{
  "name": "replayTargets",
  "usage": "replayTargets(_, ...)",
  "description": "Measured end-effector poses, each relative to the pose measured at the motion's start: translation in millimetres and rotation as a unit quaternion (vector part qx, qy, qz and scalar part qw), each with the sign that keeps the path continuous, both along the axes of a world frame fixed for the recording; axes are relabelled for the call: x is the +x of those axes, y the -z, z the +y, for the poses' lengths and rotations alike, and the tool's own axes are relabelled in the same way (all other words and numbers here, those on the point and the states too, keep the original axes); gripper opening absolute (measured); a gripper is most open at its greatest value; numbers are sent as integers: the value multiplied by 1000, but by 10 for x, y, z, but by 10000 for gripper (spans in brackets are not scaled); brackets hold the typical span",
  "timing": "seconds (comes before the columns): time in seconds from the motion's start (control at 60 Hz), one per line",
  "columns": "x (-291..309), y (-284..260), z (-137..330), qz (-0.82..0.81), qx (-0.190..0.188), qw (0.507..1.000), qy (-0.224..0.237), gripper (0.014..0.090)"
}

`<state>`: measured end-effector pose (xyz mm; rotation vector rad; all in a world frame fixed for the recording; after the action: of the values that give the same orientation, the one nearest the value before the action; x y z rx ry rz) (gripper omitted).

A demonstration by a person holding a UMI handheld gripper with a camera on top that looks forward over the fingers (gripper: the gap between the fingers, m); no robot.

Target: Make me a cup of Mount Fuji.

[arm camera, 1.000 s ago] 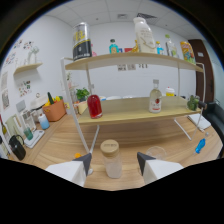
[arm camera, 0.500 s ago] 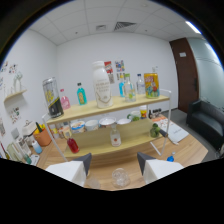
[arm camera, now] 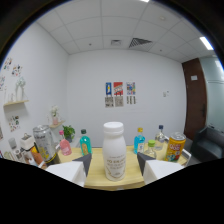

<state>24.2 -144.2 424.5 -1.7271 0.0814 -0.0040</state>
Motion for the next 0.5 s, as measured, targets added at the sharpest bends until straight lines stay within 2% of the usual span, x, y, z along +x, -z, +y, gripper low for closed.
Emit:
replayTargets(0.083,22,187,246,0,-19,1000,2,804)
replayTargets(0.2,3,364,472,9,-31,999,0,657)
replayTargets(0.283,49,362,520,7,-25,1000,13,515)
replayTargets(0.5,7,335,452,20,-32,999,-2,488)
